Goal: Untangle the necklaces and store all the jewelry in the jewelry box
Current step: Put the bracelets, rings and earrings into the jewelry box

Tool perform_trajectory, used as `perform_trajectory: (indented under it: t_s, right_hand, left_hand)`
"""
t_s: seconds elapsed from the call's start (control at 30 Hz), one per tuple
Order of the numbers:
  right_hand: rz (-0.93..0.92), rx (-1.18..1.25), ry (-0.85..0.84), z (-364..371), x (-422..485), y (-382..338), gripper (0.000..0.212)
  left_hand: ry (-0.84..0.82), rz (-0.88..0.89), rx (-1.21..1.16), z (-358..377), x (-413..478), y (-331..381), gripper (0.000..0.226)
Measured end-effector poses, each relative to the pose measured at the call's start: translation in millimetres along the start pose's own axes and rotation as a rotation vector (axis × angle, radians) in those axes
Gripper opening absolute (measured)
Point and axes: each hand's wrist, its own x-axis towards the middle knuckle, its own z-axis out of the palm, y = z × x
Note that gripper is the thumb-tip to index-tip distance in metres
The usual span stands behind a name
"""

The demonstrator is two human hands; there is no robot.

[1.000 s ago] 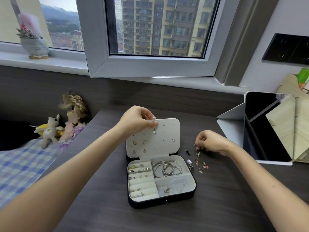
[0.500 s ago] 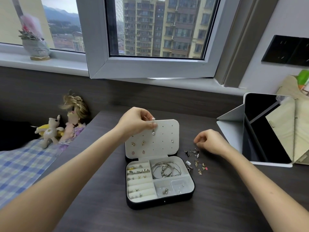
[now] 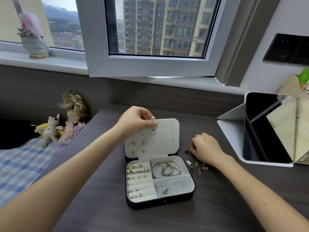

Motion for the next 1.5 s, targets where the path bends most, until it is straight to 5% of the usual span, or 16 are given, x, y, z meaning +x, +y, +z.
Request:
perform_trajectory:
  t_s: [0.37,0.73,0.9,1.5]
  right_hand:
    - [-0.045,0.019,-0.025,-2.2,2.2,8.7,0.021]
    - [-0.130,0.020,0.223,-1.5,-1.2,8.1,0.015]
    - [-0.129,0.077,-0.061,-8.5,9.5,9.9,0.011]
    - [-0.090,-0.162,-0.153,-10.1,9.7,-9.8,0.021]
  left_hand:
    - [0.007,0.005,0.015,0.6,3.7,-5.9,0.009]
    - [0.013,-0.004,0.018,1.0,3.2,-5.7,0.009]
    - [0.018,-0.003,0.015,0.9,3.2,-6.3,0.008]
    - [0.027,0.019,0.042,2.2,2.6,-6.1,0.010]
